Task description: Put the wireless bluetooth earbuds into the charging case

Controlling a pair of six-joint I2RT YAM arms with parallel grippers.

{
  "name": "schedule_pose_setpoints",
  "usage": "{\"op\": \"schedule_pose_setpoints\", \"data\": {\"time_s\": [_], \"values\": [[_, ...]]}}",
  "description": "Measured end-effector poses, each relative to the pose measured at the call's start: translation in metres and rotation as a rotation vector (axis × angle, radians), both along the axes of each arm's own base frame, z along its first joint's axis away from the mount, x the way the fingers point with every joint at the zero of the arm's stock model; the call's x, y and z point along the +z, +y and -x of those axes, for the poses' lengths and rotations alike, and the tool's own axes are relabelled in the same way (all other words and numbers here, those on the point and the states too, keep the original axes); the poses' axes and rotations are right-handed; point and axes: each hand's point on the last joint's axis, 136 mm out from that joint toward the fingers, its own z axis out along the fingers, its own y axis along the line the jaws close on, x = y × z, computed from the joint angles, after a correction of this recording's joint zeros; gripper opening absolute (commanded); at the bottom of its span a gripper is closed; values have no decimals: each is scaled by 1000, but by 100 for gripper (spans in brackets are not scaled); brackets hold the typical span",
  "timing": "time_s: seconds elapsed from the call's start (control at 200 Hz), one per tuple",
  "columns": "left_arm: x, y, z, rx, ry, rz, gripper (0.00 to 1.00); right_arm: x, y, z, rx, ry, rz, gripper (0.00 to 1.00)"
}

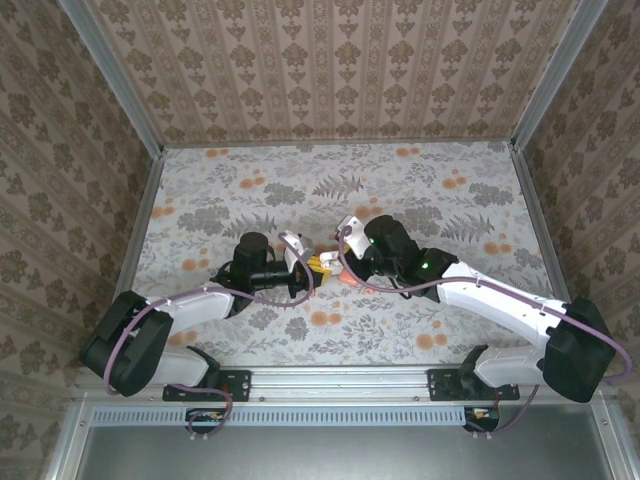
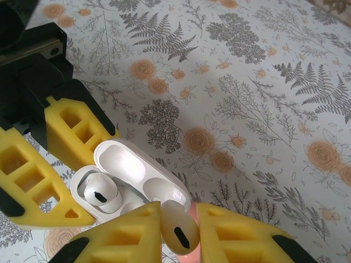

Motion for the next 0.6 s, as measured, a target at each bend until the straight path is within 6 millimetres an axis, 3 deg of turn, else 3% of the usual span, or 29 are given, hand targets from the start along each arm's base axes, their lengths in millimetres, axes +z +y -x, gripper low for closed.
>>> {"op": "schedule_pose_setpoints", "data": {"time_s": [0.6], "values": [[12,-3,-1,-11,-17,26,7,1,3,1,36,-65,68,21]]}}
